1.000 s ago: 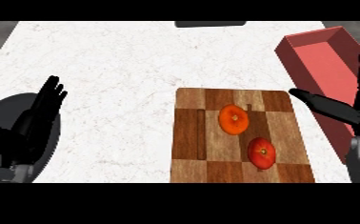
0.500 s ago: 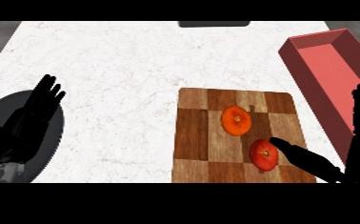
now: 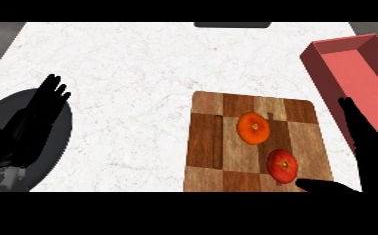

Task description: Pick the squash from the cutting board and place it in the cardboard box

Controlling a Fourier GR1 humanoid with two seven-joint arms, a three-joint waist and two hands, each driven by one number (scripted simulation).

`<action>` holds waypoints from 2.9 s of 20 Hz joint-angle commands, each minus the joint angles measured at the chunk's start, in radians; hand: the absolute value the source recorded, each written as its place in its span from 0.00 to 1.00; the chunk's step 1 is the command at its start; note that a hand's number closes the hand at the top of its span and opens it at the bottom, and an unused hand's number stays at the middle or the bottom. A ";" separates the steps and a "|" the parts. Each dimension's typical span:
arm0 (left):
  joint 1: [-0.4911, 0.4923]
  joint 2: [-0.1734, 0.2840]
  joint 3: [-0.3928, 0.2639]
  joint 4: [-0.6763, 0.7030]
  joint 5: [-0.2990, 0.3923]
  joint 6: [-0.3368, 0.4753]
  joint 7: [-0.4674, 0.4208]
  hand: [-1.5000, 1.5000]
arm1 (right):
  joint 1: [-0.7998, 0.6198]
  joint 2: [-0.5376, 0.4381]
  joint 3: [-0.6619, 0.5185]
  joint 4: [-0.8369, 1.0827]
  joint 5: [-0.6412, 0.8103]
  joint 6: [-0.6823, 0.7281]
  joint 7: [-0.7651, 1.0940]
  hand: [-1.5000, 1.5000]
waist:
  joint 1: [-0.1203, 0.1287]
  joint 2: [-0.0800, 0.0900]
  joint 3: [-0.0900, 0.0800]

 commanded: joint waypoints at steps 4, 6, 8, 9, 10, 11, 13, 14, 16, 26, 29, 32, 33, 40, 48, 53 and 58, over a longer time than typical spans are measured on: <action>-0.028 -0.038 -0.043 -0.029 -0.021 0.027 0.037 0.50 | -0.248 0.058 0.103 -0.056 -0.027 0.331 0.496 0.00 | 0.032 0.003 0.005; -0.067 -0.009 -0.005 0.031 -0.009 -0.008 0.037 0.50 | -0.316 0.117 0.120 -0.038 -0.076 0.384 0.581 0.00 | 0.021 0.005 0.006; -0.012 -0.052 -0.044 -0.014 -0.038 0.018 0.011 0.50 | -0.349 0.187 0.139 0.041 -0.076 0.366 0.607 0.00 | 0.025 0.001 0.008; -0.002 -0.026 -0.007 -0.016 -0.006 -0.005 0.025 0.50 | -0.374 0.182 0.110 0.005 -0.115 0.410 0.655 0.00 | 0.021 -0.002 0.008; -0.007 -0.012 0.011 0.031 0.001 -0.044 -0.001 0.50 | -0.401 0.199 0.117 0.033 -0.117 0.417 0.671 0.00 | 0.019 0.001 0.007; -0.046 0.005 0.030 0.027 0.020 -0.042 0.042 0.50 | -0.424 0.213 0.114 0.020 -0.130 0.430 0.708 0.00 | 0.013 -0.001 0.007; -0.040 -0.005 0.017 0.033 -0.012 -0.031 0.022 0.50 | -0.465 0.232 0.109 0.114 -0.142 0.435 0.684 0.00 | 0.014 0.001 0.008; -0.035 -0.003 0.035 0.058 -0.002 -0.044 0.010 0.50 | -0.433 0.259 0.158 0.118 -0.096 0.406 0.698 0.00 | 0.008 -0.001 0.008; -0.005 -0.025 0.004 0.015 -0.020 -0.035 0.001 0.50 | -0.491 0.286 0.139 0.143 -0.124 0.442 0.735 0.00 | 0.014 -0.003 0.007; -0.015 -0.025 0.047 0.006 -0.020 -0.039 0.046 0.50 | -0.523 0.316 0.099 0.155 -0.134 0.499 0.719 0.00 | -0.005 -0.005 0.010; -0.010 -0.028 0.052 -0.034 -0.024 -0.025 0.072 0.50 | -0.502 0.362 0.169 0.235 -0.030 0.430 0.663 0.00 | 0.000 -0.004 0.010; -0.003 -0.042 0.064 0.025 -0.033 -0.059 0.025 0.50 | -0.515 0.394 0.194 0.209 0.009 0.446 0.696 0.00 | -0.006 -0.005 0.009; 0.008 -0.071 0.037 -0.019 -0.055 -0.034 0.028 0.50 | -0.510 0.365 0.125 0.275 -0.019 0.445 0.599 0.00 | -0.004 -0.003 0.010; 0.011 -0.075 0.037 -0.030 -0.067 -0.027 0.068 0.50 | -0.549 0.375 0.100 0.335 -0.024 0.510 0.619 0.00 | -0.002 -0.005 0.010; 0.000 -0.109 0.037 0.007 -0.099 -0.035 0.040 0.50 | -0.539 0.466 0.132 0.420 0.049 0.487 0.606 0.00 | -0.004 -0.004 0.010; 0.006 -0.079 0.077 -0.037 -0.072 -0.064 0.068 0.50 | -0.577 0.471 0.072 0.463 0.052 0.550 0.611 0.00 | 0.001 -0.005 0.010; 0.019 -0.100 0.089 0.030 -0.087 -0.096 0.023 0.50 | -0.532 0.506 0.070 0.471 0.086 0.545 0.576 0.00 | -0.005 -0.004 0.010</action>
